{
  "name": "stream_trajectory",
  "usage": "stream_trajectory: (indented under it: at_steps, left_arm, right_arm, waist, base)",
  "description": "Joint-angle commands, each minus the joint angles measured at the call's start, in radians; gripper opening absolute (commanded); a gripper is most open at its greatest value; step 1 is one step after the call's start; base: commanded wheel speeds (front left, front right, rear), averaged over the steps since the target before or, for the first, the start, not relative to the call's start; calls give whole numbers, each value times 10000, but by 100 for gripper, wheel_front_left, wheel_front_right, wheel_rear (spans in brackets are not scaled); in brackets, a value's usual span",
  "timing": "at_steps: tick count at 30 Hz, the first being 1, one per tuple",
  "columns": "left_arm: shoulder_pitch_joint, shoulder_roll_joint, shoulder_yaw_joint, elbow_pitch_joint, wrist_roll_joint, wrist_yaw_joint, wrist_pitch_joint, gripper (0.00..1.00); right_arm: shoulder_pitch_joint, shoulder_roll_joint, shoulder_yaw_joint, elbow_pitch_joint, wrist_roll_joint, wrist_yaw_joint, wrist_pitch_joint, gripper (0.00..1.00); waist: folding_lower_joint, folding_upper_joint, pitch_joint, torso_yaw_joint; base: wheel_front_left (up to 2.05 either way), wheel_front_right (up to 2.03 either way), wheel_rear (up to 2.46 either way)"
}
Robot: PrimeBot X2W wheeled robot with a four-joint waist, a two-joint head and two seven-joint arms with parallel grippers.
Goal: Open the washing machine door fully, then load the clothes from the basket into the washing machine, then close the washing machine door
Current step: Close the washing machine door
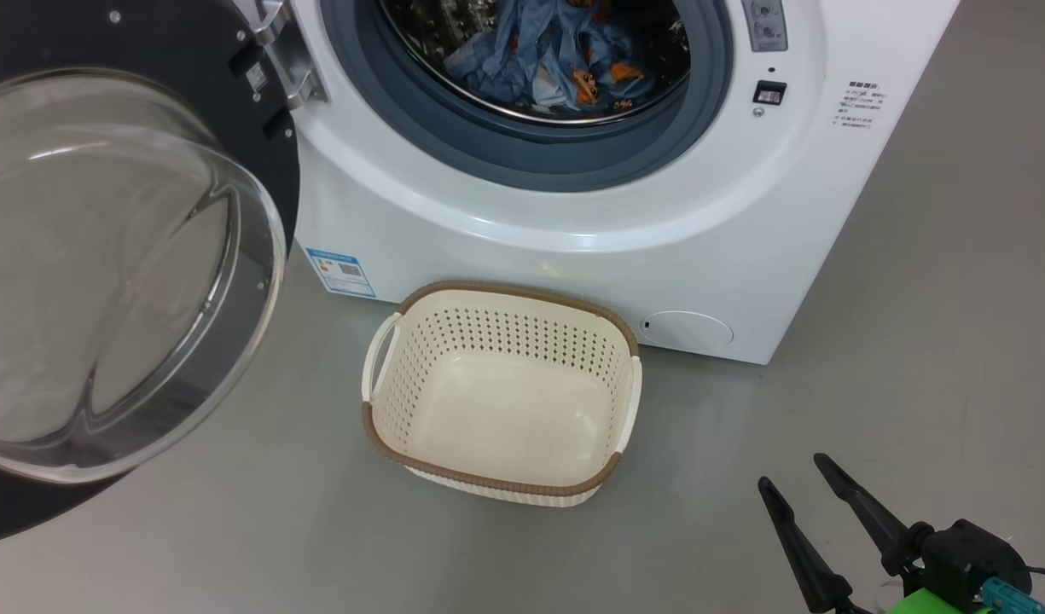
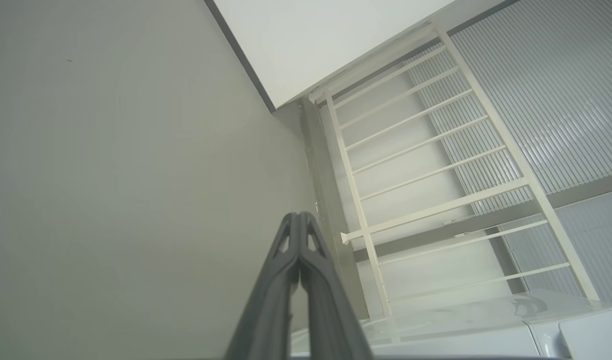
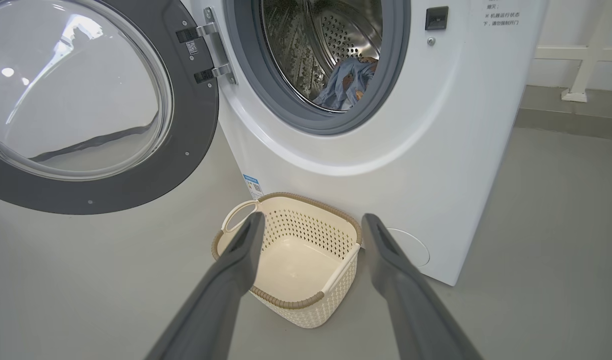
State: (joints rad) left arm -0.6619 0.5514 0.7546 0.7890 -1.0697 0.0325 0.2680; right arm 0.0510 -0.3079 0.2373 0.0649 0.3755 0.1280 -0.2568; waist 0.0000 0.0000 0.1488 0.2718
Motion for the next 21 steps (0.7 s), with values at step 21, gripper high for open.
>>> stream_trajectory:
  at_steps: [21]
  left_arm:
    - [386,203,239,-680,-1251,-525,2112,0]
  right_arm:
    - [294,-685,94,-316,66,27,-49,100]
  waist:
    - [0,0,78,-48]
  base:
    - [0,0,0]
